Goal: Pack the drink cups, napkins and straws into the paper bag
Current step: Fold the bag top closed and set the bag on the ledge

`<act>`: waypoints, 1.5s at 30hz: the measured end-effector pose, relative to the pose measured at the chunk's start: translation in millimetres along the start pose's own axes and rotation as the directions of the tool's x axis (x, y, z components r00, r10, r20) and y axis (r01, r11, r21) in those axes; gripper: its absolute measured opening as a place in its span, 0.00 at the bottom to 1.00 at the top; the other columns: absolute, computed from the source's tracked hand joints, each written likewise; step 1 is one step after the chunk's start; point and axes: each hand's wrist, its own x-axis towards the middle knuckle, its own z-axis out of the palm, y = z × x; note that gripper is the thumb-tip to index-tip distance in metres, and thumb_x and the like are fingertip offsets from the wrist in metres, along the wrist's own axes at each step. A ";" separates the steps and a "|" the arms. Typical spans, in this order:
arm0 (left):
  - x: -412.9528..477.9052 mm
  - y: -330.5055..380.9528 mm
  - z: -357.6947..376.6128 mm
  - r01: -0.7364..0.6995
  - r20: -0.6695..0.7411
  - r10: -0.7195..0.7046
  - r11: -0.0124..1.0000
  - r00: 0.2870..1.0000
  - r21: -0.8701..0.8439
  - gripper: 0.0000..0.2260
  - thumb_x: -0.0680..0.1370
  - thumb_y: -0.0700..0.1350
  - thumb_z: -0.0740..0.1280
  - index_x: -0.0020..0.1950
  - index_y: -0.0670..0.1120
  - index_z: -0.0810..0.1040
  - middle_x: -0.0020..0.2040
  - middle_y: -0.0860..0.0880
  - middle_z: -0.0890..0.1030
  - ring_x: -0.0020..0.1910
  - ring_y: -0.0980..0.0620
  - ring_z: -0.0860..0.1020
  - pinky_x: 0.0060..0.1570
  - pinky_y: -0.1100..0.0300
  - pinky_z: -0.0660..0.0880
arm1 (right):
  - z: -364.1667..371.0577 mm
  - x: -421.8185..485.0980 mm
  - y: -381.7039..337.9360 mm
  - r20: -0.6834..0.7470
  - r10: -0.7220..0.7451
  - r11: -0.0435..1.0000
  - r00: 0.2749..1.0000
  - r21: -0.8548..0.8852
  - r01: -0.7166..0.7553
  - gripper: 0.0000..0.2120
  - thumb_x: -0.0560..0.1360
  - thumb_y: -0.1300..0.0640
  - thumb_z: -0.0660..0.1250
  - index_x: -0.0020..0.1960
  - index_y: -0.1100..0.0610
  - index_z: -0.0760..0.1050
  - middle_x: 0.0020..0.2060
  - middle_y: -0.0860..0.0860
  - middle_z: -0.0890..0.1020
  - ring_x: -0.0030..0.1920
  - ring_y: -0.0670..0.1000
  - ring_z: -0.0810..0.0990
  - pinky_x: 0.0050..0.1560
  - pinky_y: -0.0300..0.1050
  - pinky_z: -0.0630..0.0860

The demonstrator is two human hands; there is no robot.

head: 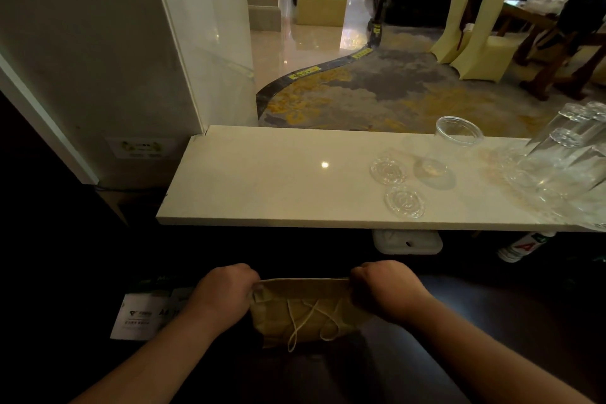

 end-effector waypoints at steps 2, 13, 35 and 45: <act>0.2 -1.3 0.9 -0.006 -0.009 0.006 1.000 1.000 0.004 0.09 0.78 0.46 0.65 0.46 0.49 0.85 0.45 0.50 0.83 0.45 0.48 0.82 0.42 0.56 0.78 | 2.5 -9.5 15.8 0.005 0.049 0.999 0.999 0.016 -0.049 0.08 0.75 0.47 0.65 0.49 0.51 0.78 0.44 0.50 0.82 0.45 0.55 0.82 0.38 0.48 0.71; 6.0 3.2 -2.3 -0.014 0.044 0.007 0.987 0.999 0.163 0.13 0.81 0.57 0.63 0.48 0.51 0.83 0.47 0.53 0.82 0.49 0.53 0.77 0.45 0.57 0.71 | 10.7 -16.0 18.3 -0.024 0.084 0.994 0.996 0.070 -0.082 0.07 0.75 0.49 0.66 0.51 0.50 0.80 0.44 0.48 0.81 0.45 0.52 0.81 0.39 0.44 0.70; 53.8 119.4 15.0 -0.362 0.198 0.315 0.889 0.928 0.281 0.13 0.82 0.55 0.61 0.55 0.48 0.81 0.54 0.48 0.83 0.53 0.45 0.81 0.51 0.49 0.78 | 6.2 -12.9 3.6 -0.022 0.051 0.998 0.998 0.033 -0.051 0.08 0.75 0.51 0.63 0.48 0.52 0.79 0.43 0.50 0.81 0.42 0.54 0.81 0.38 0.47 0.74; 23.1 16.2 -0.3 -0.204 0.105 0.183 0.947 0.978 0.249 0.14 0.80 0.58 0.61 0.49 0.51 0.81 0.49 0.52 0.84 0.49 0.50 0.82 0.49 0.53 0.79 | 14.7 -4.5 20.3 -0.047 0.034 0.999 0.998 0.034 -0.033 0.11 0.73 0.47 0.63 0.45 0.52 0.79 0.39 0.49 0.81 0.39 0.52 0.81 0.37 0.49 0.77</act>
